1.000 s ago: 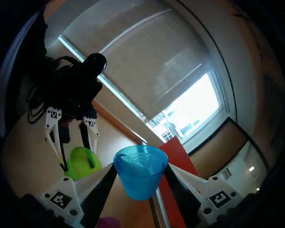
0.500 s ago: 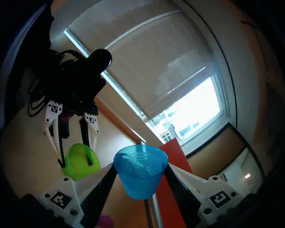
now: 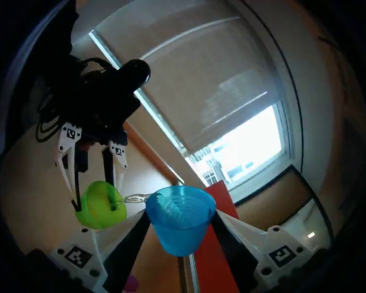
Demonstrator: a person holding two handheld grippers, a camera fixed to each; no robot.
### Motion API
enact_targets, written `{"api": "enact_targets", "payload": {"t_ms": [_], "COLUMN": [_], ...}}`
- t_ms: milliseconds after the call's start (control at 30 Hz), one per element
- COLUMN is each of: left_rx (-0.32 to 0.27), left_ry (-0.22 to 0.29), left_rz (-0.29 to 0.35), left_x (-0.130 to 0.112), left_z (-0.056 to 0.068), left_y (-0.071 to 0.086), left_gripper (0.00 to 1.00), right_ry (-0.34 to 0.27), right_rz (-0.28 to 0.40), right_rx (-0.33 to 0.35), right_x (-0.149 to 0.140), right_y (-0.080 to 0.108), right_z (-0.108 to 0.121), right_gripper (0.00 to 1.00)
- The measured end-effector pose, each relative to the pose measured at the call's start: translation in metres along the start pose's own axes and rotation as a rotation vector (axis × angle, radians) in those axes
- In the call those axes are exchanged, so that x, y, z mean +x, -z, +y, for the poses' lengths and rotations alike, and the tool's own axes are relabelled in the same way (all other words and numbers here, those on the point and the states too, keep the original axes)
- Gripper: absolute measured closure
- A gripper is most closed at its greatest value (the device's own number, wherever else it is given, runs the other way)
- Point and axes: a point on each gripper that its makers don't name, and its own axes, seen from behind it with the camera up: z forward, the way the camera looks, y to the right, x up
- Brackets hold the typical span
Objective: Pour water
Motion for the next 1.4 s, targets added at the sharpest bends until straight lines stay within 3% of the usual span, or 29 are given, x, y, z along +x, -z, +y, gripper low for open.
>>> {"api": "enact_targets", "payload": {"t_ms": [1400], "left_rx": [-0.001], "left_ry": [0.002], "left_rz": [-0.003], "left_x": [0.0020], "left_z": [0.0019], "left_y": [-0.0044], "left_gripper": [0.17], "right_ry": [0.121], "right_rz": [-0.014], "right_rx": [-0.039], "right_x": [0.0039], "right_y": [0.0026], "right_z": [0.0082], "right_gripper": [0.10]}}
